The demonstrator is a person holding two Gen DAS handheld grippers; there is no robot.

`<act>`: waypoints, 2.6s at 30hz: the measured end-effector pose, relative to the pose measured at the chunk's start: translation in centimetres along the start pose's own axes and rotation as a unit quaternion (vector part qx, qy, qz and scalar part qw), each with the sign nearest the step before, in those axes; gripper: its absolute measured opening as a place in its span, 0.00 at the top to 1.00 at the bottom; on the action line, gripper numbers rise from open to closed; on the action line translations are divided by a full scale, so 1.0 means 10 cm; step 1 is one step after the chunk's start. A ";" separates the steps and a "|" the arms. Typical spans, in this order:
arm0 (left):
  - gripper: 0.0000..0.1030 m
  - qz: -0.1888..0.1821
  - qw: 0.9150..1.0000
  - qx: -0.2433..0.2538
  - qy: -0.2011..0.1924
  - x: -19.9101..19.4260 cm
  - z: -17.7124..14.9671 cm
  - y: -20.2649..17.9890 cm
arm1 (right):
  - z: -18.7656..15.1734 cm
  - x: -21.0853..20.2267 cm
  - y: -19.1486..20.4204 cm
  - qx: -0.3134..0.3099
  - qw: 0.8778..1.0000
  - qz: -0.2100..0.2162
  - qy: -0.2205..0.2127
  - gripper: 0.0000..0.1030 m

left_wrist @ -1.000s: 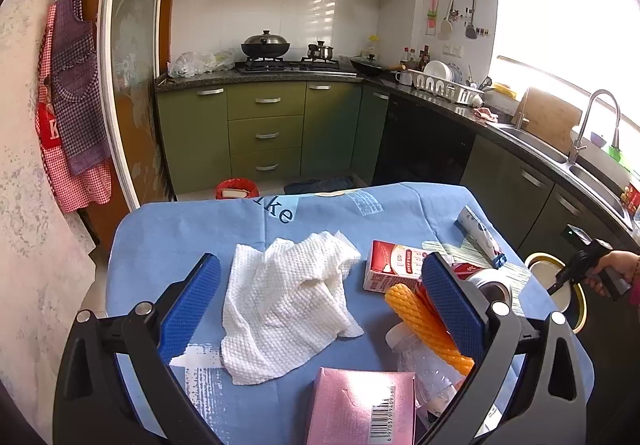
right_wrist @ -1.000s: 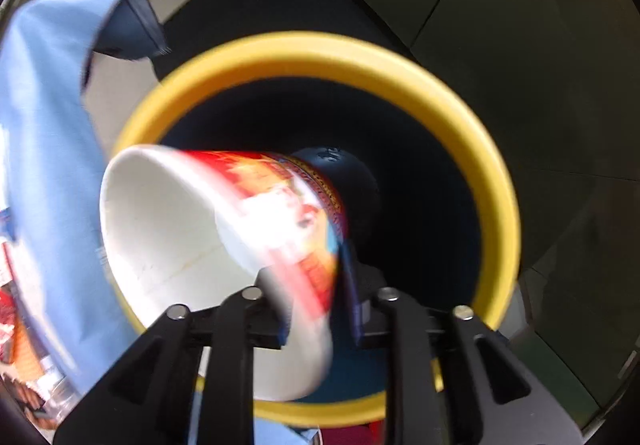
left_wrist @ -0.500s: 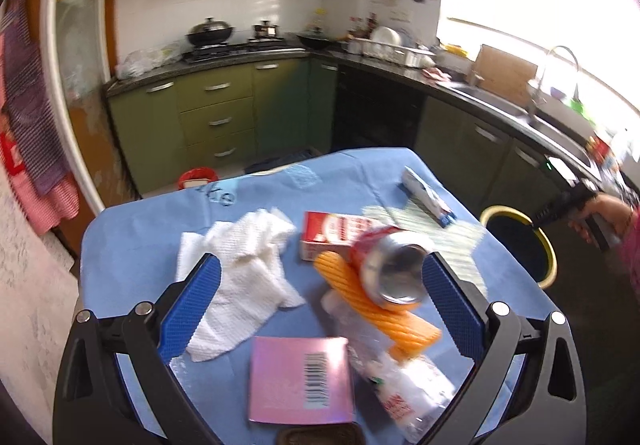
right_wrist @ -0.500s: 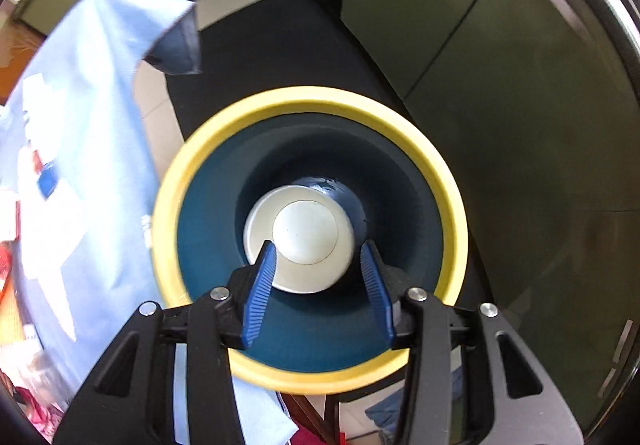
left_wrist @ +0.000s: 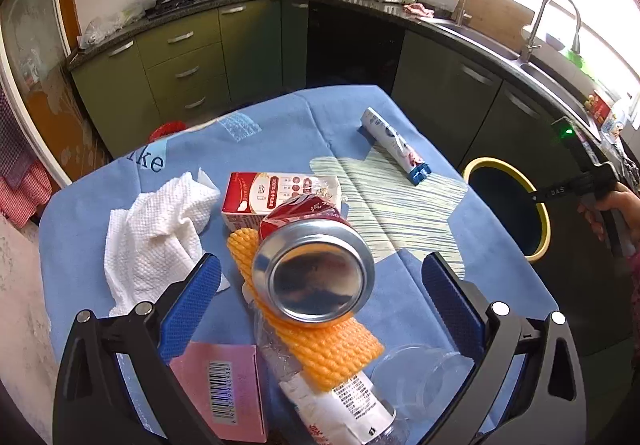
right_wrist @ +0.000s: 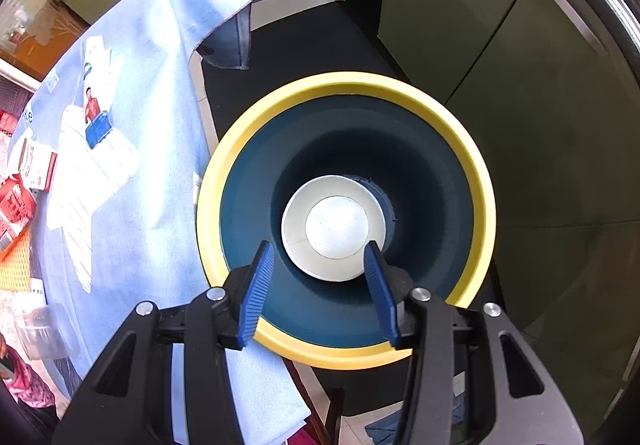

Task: Collect trash
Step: 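Grasp the red soda can with the left gripper while right gripper waits over bin, then carry the soda can over the bin and open the left gripper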

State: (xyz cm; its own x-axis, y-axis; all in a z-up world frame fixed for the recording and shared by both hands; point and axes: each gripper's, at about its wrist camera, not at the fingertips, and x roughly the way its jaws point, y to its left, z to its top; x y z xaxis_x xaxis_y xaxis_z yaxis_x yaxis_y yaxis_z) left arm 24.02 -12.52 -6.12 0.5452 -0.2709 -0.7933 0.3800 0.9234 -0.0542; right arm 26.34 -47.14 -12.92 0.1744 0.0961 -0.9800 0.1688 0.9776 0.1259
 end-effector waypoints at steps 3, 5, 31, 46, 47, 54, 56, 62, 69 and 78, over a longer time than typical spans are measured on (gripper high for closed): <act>0.04 0.001 1.000 -0.008 0.014 0.10 0.02 0.00 | -0.01 0.01 -0.04 -0.001 1.000 0.006 -0.006 0.55; 0.04 0.008 1.000 -0.015 0.019 0.15 0.04 0.03 | -0.02 0.01 -0.07 0.000 1.000 0.011 -0.010 0.55; 0.37 -0.003 0.999 -0.032 0.039 0.14 0.12 0.03 | -0.12 0.01 -0.23 -0.004 0.999 0.034 -0.023 0.53; 0.37 -0.008 1.000 0.000 0.003 -0.25 0.30 -0.14 | -0.15 -0.08 -0.25 -0.005 0.999 0.039 -0.037 0.53; 0.37 -0.009 1.000 0.002 0.002 -0.27 0.30 -0.16 | -0.15 -0.08 -0.25 -0.005 0.998 0.039 -0.038 0.53; 0.37 -0.020 1.000 0.018 -0.006 -0.35 0.36 -0.31 | -0.18 -0.14 -0.28 -0.003 0.998 0.043 -0.044 0.53; 0.37 -0.022 1.000 0.021 -0.008 -0.36 0.38 -0.35 | -0.18 -0.16 -0.29 -0.003 0.998 0.043 -0.046 0.53; 0.37 -0.033 0.999 0.039 -0.013 -0.38 0.45 -0.52 | -0.19 -0.20 -0.33 0.000 0.998 0.044 -0.051 0.53; 0.37 -0.067 0.995 0.072 -0.012 -0.36 0.61 -0.86 | -0.24 -0.31 -0.44 0.007 0.997 0.045 -0.063 0.53; 0.37 -0.143 0.977 0.158 0.009 -0.15 0.92 -1.85 | -0.56 -0.74 -0.83 0.033 0.993 0.033 -0.107 0.53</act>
State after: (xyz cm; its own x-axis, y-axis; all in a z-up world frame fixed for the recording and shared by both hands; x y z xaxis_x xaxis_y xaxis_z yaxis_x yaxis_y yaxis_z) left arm 23.08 -31.66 1.64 0.3710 -0.4980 -0.7838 0.7282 0.6798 -0.0872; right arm 18.24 -54.89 -7.57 0.3889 0.1105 -0.9146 0.2128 0.9552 0.2058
